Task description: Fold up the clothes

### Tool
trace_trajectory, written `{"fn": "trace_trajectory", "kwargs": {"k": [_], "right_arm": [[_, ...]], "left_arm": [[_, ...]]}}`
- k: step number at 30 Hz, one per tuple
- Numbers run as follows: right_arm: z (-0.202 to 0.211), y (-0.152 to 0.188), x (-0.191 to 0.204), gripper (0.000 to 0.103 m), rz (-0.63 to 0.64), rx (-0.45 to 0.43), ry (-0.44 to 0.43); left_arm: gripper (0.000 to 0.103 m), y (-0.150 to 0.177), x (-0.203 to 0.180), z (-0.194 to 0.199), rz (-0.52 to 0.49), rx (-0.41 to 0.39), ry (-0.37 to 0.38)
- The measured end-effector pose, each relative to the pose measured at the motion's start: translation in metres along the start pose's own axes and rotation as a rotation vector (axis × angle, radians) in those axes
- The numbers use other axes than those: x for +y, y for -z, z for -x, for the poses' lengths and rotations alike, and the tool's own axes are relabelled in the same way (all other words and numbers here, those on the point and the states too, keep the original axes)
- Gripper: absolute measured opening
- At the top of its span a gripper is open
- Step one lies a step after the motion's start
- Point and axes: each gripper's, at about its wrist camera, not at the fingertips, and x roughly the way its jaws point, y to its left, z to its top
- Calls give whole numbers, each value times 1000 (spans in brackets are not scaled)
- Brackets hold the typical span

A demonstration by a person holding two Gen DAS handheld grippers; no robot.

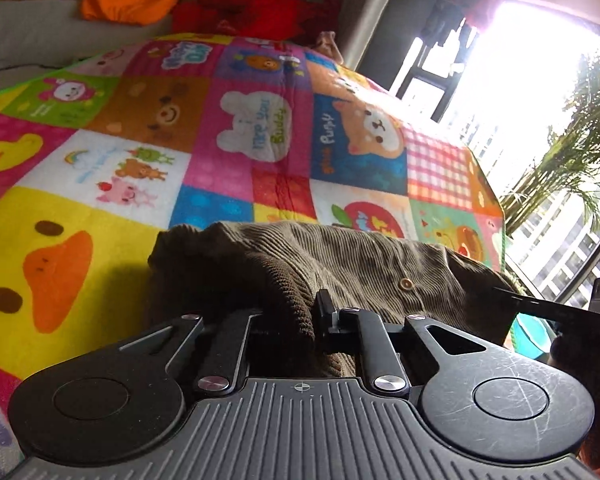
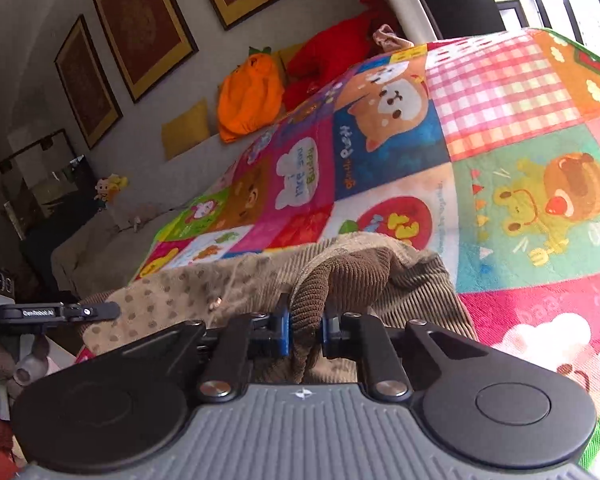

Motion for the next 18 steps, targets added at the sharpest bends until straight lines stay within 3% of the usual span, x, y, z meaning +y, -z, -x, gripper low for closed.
{"fn": "trace_trajectory", "kwargs": {"k": [2,4,8,10,14,17,18], "right_arm": [[-9,14,-10,14,-25,63,37],[-15,27,-17,19,-24,104,72],[-3,28,-19,36,10,98,77],[9,20,-20,44,38,72,92],[21,-10,-18,50,85,0,113],[0,-35,-4,50,160,-35,98],[-12,-41,4,50,197,-38,85]], "left_arm": [[16,10,3,-8,-3,51,-20],[23,18,9,-15,0,94,-48],[38,6,11,-5,-14,62,-37],[61,-9,5,5,-54,12,-7],[65,-42,-13,5,-83,-65,102],[71,-60,-36,-34,-83,-70,255],[71,-59,-38,-48,-79,-49,268]]}}
